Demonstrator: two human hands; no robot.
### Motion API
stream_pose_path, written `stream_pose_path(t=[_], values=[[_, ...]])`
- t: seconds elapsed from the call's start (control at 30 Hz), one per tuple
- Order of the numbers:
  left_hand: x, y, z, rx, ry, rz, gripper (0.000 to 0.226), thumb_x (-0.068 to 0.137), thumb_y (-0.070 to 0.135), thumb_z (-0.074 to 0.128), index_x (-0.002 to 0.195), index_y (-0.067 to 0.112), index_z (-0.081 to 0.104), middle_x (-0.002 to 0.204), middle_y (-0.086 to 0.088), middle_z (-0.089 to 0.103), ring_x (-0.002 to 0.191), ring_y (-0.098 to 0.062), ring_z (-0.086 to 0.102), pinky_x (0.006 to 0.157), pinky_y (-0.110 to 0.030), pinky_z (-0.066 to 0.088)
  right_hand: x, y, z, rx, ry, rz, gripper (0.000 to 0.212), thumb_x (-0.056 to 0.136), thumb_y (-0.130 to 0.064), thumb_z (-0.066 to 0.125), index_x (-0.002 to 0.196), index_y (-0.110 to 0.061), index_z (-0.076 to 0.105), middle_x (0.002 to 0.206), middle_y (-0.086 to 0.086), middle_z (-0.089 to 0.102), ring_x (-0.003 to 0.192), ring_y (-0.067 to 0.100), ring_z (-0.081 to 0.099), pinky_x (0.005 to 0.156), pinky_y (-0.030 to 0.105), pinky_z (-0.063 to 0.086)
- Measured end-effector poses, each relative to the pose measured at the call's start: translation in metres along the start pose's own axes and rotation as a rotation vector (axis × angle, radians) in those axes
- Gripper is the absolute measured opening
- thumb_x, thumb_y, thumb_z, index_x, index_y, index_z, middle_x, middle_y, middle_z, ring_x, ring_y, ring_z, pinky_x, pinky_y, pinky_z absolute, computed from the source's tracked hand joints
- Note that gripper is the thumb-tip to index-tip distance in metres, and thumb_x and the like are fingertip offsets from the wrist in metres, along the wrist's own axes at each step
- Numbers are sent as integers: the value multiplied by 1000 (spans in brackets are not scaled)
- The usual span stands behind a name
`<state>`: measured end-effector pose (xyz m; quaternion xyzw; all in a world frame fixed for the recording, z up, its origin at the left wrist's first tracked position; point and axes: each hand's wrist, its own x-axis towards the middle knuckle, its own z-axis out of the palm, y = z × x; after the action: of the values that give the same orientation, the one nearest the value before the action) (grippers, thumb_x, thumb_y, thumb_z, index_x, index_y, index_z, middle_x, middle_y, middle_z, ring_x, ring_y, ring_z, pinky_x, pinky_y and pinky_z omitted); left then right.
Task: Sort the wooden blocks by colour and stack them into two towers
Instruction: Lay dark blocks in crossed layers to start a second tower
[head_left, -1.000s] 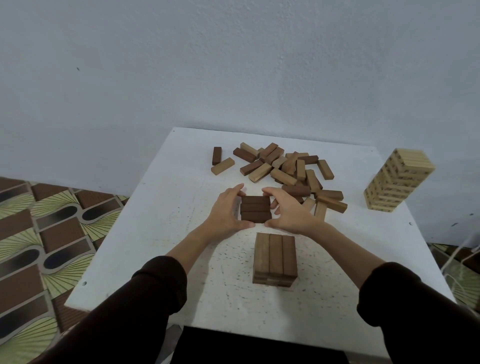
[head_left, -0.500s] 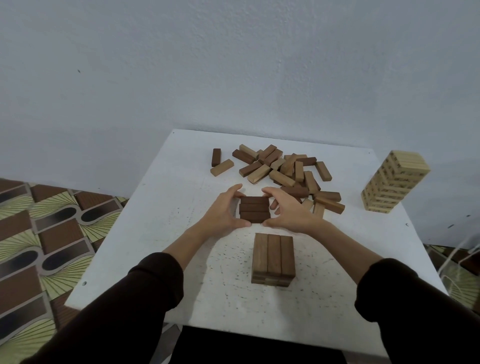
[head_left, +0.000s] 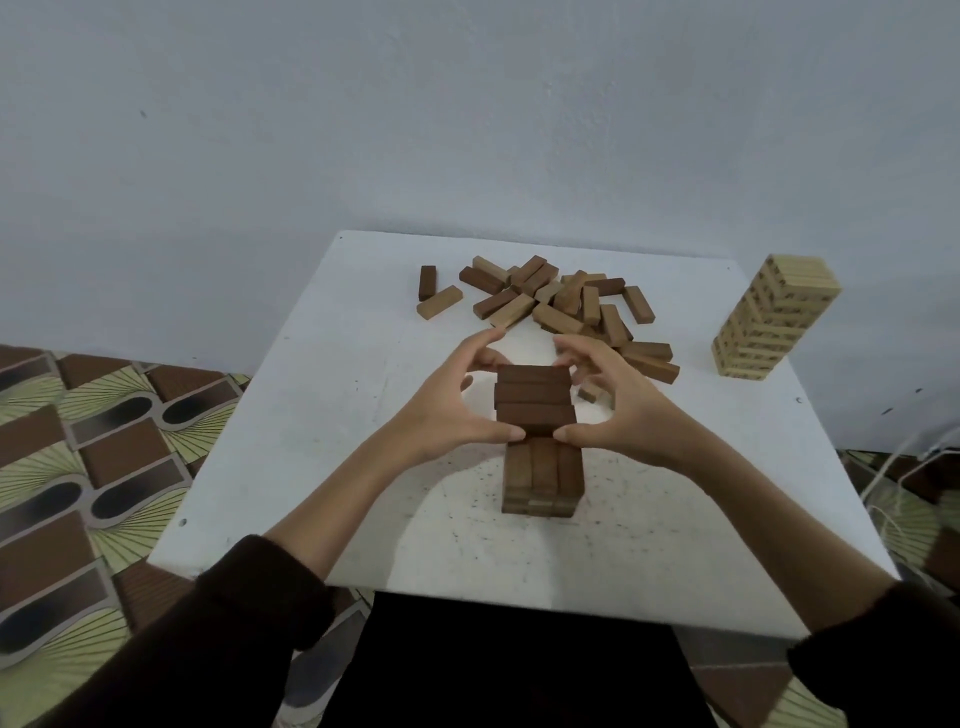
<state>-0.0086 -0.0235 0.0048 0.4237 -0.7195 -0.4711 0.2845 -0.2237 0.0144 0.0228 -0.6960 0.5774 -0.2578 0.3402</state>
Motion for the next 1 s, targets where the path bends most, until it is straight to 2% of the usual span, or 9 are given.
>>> stream_pose_path(t=[0.07,0.13,0.27,0.33,0.47,0.63,0.7,0.87,1.0], values=[[-7,3,5,10,-28,0,92,67,13,84,139,33,30,115,18,49,110,17,43,101,-15,27,-10,0,1,-20,-7,0,86,72,-22,80,141,-32,30,125,-13,42,108,1,44,87,5,34],[-13,5,10,27,-57,-6,93,68,13,84,140,33,29,116,18,48,114,12,43,103,-17,27,-19,0,2,-45,-21,4,85,73,-23,79,141,-32,29,125,-13,40,108,2,42,84,1,33],[-19,4,15,62,-99,-7,95,69,14,84,143,30,27,120,11,49,121,0,42,111,-28,27,-31,0,7,-72,-37,4,84,75,-22,78,142,-30,27,129,-9,37,116,7,38,98,24,36],[-21,3,17,79,-108,-16,97,69,14,84,145,27,25,123,7,48,123,-6,42,114,-34,26,-34,2,10,-74,-50,13,84,76,-22,77,142,-31,26,130,-8,37,118,8,37,101,28,36],[-24,2,20,74,-130,-8,98,67,23,83,145,29,25,125,9,46,125,-4,40,114,-35,26,-34,3,11,-91,-58,22,87,76,-24,78,143,-31,23,135,-5,36,120,9,36,102,30,37],[-26,0,22,59,-132,-23,103,60,39,77,146,32,21,132,9,44,129,-3,36,109,-24,26,-36,6,12,-96,-85,12,97,72,-31,80,146,-27,17,137,-7,34,121,6,32,102,27,32],[-27,0,23,62,-137,-19,107,62,36,81,147,31,18,135,10,42,131,-2,35,105,-20,25,-37,5,12,-97,-81,-5,101,70,-32,81,146,-25,16,139,-6,34,124,6,31,105,28,30],[-28,0,26,85,-131,2,106,68,24,84,148,29,15,137,9,41,130,-3,34,105,-21,22,-38,3,15,-128,-70,-47,102,69,-32,83,146,-24,17,139,-3,36,121,3,29,104,23,24],[-29,-2,27,92,-132,14,107,67,26,84,148,30,15,137,8,40,130,-4,34,105,-22,22,-39,2,15,-141,-63,-57,100,69,-30,82,146,-22,18,138,-2,37,125,9,30,108,31,26]])
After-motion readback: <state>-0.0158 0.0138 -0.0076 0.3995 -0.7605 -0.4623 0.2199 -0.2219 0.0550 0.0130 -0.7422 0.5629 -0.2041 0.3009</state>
